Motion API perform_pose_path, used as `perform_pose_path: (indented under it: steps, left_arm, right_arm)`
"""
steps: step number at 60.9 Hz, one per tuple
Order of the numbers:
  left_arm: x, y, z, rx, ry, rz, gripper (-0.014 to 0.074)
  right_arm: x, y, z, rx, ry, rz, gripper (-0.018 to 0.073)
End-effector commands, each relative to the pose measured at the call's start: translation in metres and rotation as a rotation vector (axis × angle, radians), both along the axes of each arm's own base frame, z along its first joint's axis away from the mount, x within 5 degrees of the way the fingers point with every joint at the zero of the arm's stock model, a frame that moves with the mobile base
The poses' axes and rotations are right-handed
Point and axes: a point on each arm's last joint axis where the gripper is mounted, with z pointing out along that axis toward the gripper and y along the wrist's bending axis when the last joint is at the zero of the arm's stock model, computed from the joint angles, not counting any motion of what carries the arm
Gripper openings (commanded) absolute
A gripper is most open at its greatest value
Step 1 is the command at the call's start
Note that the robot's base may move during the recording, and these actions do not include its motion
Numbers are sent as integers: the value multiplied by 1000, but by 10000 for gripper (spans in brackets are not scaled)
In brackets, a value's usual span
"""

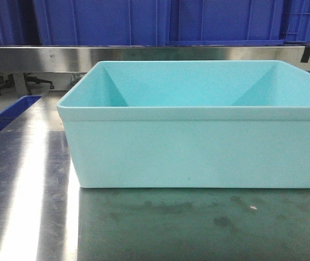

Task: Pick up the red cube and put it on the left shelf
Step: 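Lift the red cube out of the teal bin with the right gripper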

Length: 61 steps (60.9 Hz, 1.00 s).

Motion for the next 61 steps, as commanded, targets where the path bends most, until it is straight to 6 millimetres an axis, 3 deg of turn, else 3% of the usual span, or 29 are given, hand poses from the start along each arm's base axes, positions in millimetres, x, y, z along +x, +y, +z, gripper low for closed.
perform_pose_path:
  steps: [1,14,28,61]
  left_arm:
    - [0,0,1,-7,-79,-2,102]
    - [0,0,1,-7,-79,-2,102]
    - [0,0,1,-7,-79,-2,102]
    - [0,0,1,-7,-79,-2,102]
  right_arm:
    - [-16,-8,10,55,-164,-16,174]
    - [-52,-22,-12,94,-264,-29,174]
    - [-79,-33,-16,144,-391,-39,174]
    - [-84,-35,-15,153,-412,-39,174]
